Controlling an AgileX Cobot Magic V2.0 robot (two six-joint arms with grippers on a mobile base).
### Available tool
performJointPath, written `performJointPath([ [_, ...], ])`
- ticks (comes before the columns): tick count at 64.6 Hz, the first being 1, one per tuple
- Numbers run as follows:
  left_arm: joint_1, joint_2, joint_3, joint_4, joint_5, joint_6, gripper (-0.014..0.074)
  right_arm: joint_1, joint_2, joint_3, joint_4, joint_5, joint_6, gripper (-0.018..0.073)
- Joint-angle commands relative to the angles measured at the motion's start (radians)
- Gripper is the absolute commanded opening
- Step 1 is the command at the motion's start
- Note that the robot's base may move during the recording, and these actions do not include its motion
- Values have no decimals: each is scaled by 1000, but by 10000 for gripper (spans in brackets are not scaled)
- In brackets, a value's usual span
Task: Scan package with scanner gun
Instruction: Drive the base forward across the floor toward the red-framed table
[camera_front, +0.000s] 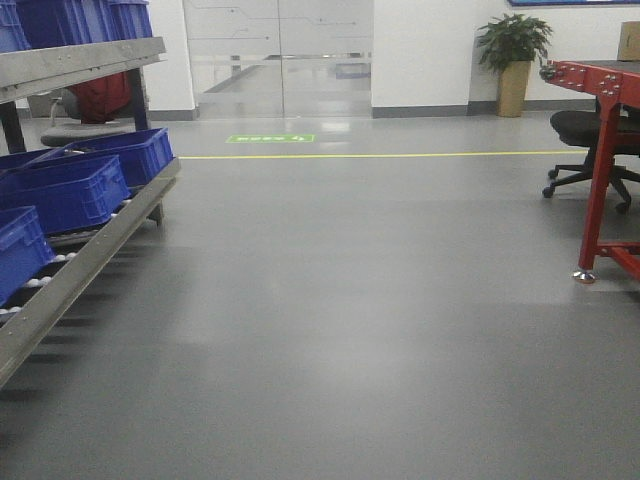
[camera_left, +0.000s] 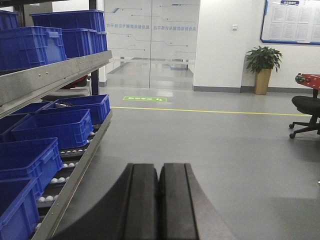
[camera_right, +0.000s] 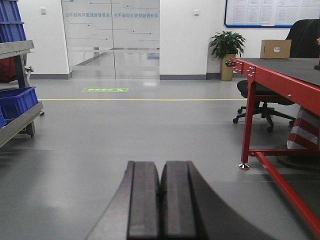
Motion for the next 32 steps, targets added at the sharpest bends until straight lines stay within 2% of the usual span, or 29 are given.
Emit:
performJointPath([
  [1,-4,-4,-2,3,-18,-2,-111,-4,-3,0,-1,-16,1,-167],
  [32,-4,-4,-2,3,-18,-2,-111,-4,-3,0,-1,-16,1,-167],
])
